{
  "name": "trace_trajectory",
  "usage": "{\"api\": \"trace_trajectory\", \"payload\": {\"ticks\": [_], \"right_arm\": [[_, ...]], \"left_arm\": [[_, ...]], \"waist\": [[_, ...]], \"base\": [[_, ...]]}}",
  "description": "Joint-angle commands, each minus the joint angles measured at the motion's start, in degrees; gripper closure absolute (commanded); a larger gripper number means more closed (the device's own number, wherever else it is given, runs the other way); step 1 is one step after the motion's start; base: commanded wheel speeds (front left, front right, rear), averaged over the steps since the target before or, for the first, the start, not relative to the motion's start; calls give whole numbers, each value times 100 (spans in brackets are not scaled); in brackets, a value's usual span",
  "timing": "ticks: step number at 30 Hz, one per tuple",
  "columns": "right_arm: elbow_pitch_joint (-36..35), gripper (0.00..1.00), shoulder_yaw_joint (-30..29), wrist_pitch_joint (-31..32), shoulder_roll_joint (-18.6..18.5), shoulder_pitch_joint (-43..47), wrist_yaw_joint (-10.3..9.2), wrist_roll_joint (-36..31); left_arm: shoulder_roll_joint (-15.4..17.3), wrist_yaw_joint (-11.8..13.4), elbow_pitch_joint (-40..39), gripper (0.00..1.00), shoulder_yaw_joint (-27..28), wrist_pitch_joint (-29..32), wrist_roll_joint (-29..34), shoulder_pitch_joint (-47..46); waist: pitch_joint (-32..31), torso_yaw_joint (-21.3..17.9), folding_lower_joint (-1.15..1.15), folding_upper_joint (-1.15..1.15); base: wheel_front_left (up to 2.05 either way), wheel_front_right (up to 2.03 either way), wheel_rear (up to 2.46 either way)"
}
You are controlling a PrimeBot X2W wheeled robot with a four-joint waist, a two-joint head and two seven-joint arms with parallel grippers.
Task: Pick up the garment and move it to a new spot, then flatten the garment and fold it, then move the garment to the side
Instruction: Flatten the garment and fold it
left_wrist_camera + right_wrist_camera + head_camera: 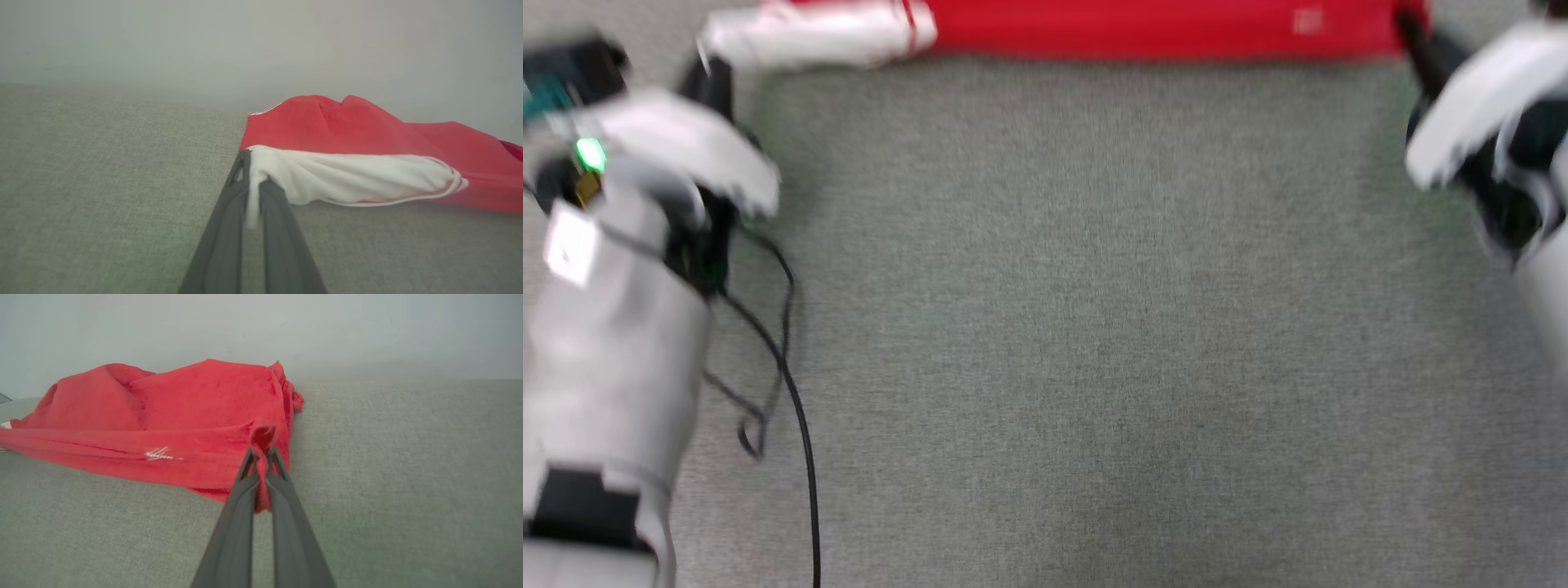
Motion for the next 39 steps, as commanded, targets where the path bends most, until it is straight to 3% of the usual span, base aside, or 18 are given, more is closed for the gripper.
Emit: {"api": "trace_trajectory", "payload": {"ticks": [1,12,20,30,39], "right_arm": [[-22,100,3,-51,-108,210,-10,70],[-582,100,183,-325,-517,2130,-13,403],[-1013,100,-25,-330,-627,3406,-19,315],[-1673,100,-821,-187,-498,5168,-28,32],[-2800,100,-2019,420,-45,6708,-35,-638]], "left_arm": [[65,9,-80,100,45,-35,26,195],[310,471,-1762,100,511,-42,132,2811],[495,1182,-3298,100,713,283,-115,4663],[720,2116,-5163,100,921,927,-407,6741],[756,2531,-6193,100,956,1336,-632,7830]], "waist": [[-273,65,0,0],[-1398,90,0,0],[-2015,67,0,0],[-2629,150,0,0],[-2863,305,0,0]], "base": [[0,0,0],[0,0,0],[0,0,0],[0,0,0],[0,0,0]]}}
